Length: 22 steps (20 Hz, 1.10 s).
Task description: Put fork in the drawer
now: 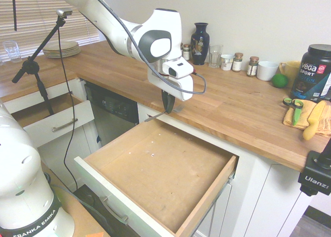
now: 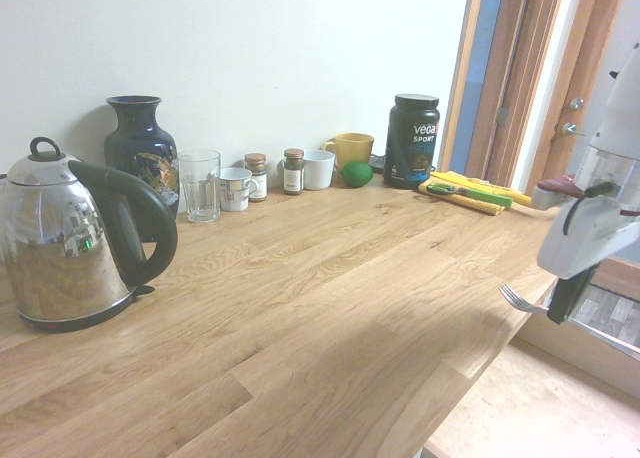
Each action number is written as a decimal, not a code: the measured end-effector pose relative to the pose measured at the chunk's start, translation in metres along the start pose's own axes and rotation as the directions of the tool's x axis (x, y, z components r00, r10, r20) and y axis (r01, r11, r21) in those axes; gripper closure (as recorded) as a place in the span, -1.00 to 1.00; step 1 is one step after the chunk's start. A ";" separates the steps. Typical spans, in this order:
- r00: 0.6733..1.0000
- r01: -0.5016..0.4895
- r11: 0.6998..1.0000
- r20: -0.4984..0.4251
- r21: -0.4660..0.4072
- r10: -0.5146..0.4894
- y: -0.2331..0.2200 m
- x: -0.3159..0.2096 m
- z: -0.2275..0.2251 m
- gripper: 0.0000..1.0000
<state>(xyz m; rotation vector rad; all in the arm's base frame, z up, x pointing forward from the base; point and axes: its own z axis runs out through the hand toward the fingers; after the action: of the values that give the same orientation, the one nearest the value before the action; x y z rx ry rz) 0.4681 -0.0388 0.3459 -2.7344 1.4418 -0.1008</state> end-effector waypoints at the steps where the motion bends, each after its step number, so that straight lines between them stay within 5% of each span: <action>1: 1.000 0.004 1.000 0.001 0.000 -0.004 0.005 -0.004 0.002 1.00; 22: 1.000 -0.001 1.000 0.013 0.003 0.001 0.073 -0.038 0.077 1.00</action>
<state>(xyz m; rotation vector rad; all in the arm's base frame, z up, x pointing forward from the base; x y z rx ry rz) 0.3928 -0.0475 0.2621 -2.7269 1.4380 -0.0853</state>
